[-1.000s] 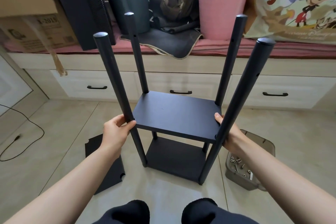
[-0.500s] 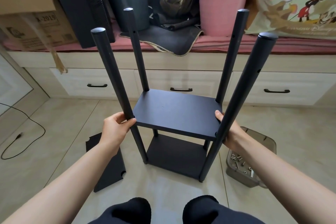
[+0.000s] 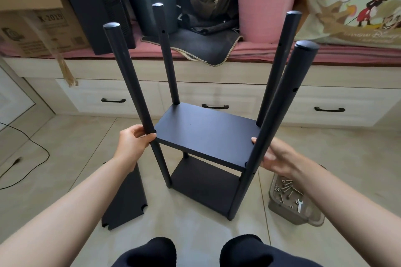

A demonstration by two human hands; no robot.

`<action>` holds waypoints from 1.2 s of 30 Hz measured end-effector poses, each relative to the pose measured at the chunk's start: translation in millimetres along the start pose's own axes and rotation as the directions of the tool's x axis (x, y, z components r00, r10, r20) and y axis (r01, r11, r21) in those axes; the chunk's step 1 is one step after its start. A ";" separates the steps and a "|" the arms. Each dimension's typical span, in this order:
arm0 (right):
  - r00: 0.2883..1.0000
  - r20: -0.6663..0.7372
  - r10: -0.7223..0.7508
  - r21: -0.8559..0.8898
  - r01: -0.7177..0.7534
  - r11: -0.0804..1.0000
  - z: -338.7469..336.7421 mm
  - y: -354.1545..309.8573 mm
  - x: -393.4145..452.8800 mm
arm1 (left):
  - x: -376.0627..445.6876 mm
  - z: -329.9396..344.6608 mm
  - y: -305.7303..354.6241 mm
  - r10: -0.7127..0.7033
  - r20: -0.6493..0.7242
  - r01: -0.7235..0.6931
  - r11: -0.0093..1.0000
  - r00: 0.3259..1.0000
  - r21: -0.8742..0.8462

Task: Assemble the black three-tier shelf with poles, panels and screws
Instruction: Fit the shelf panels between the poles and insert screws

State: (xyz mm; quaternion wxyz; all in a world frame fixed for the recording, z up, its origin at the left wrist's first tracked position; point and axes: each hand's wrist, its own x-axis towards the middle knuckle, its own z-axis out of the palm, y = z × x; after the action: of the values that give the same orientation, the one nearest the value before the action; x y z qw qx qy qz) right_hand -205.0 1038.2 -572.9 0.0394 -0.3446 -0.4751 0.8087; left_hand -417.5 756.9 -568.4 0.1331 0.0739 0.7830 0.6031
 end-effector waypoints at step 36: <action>0.990 -0.068 0.127 0.261 -0.105 0.960 41.7 21.4 -16.3 | -108.9 108.1 -24.0 0.539 0.524 -0.737 0.328 0.659 0.590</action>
State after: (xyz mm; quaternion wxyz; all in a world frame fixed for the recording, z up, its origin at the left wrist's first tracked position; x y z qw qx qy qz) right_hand -211.8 989.3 -568.5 0.0561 -0.3976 -0.3434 0.8490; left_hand -280.4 820.5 -604.2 -0.0708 0.4964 0.8420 0.1988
